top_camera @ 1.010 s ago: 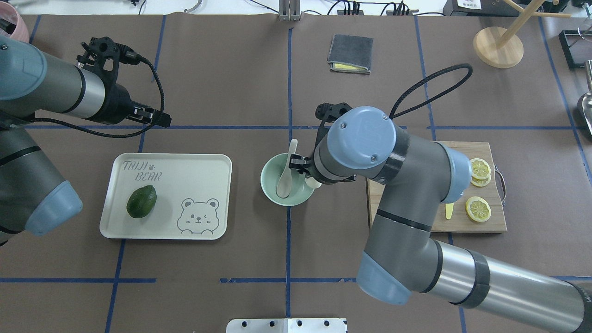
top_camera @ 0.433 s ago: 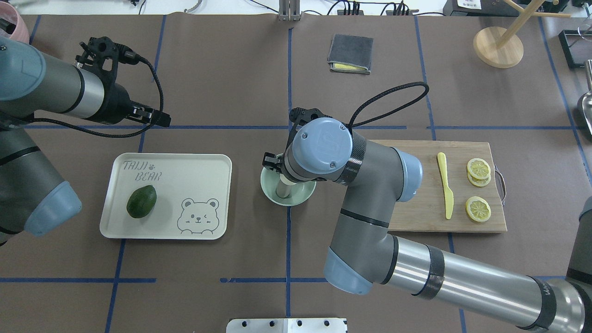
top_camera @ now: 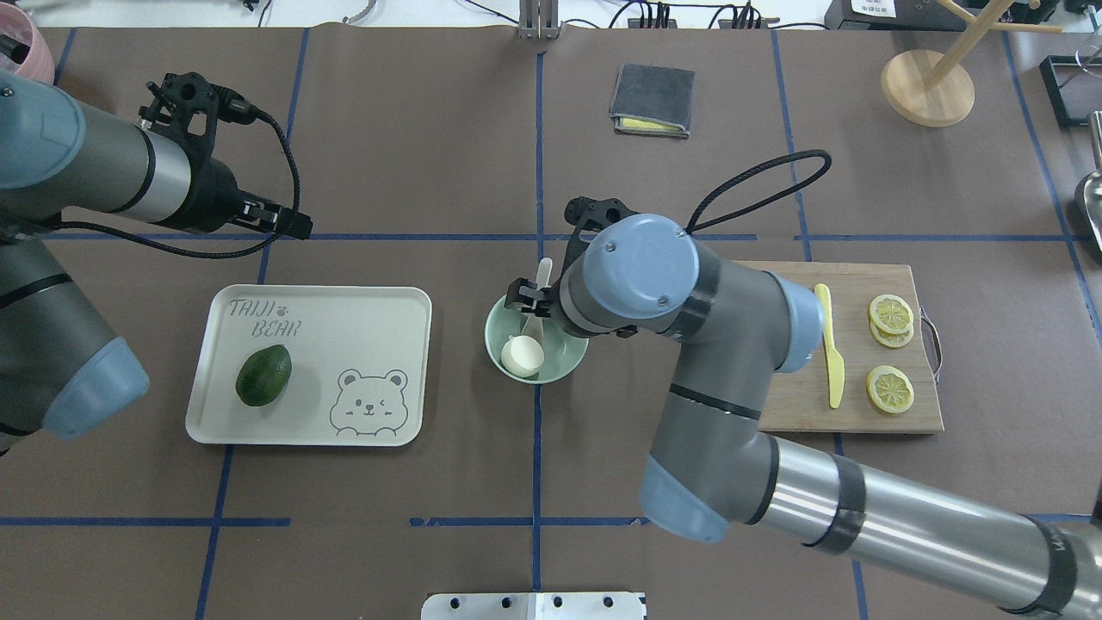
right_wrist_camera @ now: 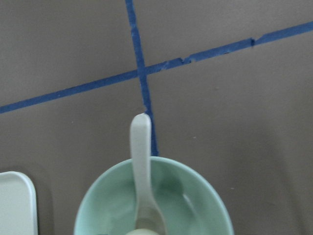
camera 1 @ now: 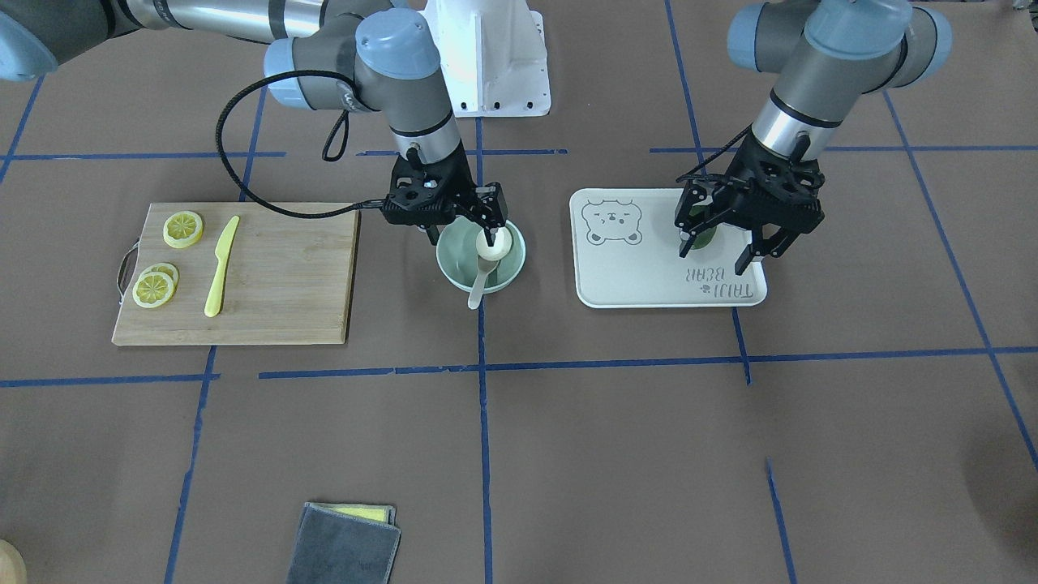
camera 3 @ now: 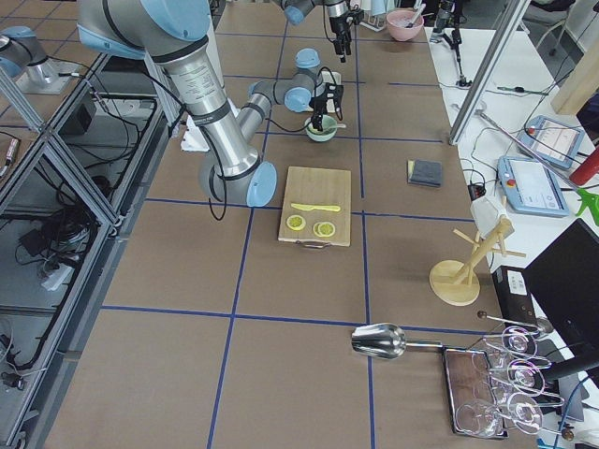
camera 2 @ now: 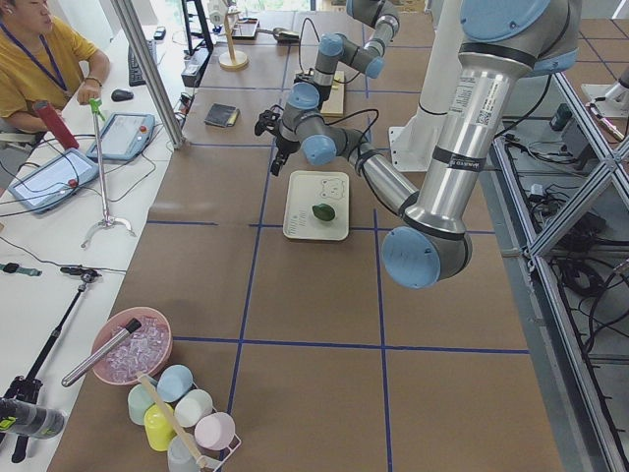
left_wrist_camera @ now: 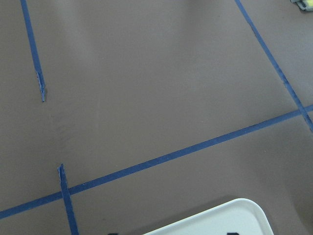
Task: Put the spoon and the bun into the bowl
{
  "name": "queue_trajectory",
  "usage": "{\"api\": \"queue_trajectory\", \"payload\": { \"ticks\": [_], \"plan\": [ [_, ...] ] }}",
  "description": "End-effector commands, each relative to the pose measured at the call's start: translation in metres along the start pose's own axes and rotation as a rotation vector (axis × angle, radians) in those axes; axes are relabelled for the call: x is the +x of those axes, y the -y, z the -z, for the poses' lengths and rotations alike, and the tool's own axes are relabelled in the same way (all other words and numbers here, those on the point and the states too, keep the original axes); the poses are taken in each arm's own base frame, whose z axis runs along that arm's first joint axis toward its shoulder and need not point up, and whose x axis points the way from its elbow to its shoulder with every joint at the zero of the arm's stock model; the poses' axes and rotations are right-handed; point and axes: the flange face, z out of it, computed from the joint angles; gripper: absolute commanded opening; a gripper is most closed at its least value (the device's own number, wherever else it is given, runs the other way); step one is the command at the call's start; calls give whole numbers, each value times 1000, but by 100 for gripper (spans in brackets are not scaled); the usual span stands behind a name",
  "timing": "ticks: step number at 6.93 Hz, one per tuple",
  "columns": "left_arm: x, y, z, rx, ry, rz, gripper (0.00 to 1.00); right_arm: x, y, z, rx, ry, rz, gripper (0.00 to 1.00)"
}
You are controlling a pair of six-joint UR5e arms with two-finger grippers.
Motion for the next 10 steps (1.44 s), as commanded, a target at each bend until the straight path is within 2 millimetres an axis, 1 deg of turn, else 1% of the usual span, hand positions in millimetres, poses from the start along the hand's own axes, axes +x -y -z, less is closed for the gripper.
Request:
{"api": "queue_trajectory", "payload": {
  "ticks": [1,2,3,4,5,6,7,8,9,10],
  "plan": [
    [-93,-18,16,-53,52,-154,80,126,72,52,-61,-33,53,100],
    [-155,-31,25,-111,49,-179,81,197,100,71,-40,-88,122,100],
    [-236,-45,44,-142,69,-223,82,274,137,101,-58,-122,177,100],
    [-300,-45,72,-145,72,-239,84,348,167,128,-79,-152,232,100],
    [-358,-51,98,-149,117,-244,84,397,191,150,-85,-219,270,100],
    [-400,-54,122,-160,151,-225,87,440,218,189,-101,-279,308,100],
    [-423,-60,146,-156,169,-160,100,479,235,224,-137,-282,354,100],
    [-428,-71,151,-184,68,-59,100,515,248,246,-166,-254,364,100],
    [-431,-92,144,-209,-9,11,100,548,252,249,-183,-240,358,100],
    [-445,-107,132,-240,10,45,100,571,230,242,-221,-173,314,100]
  ]
}}
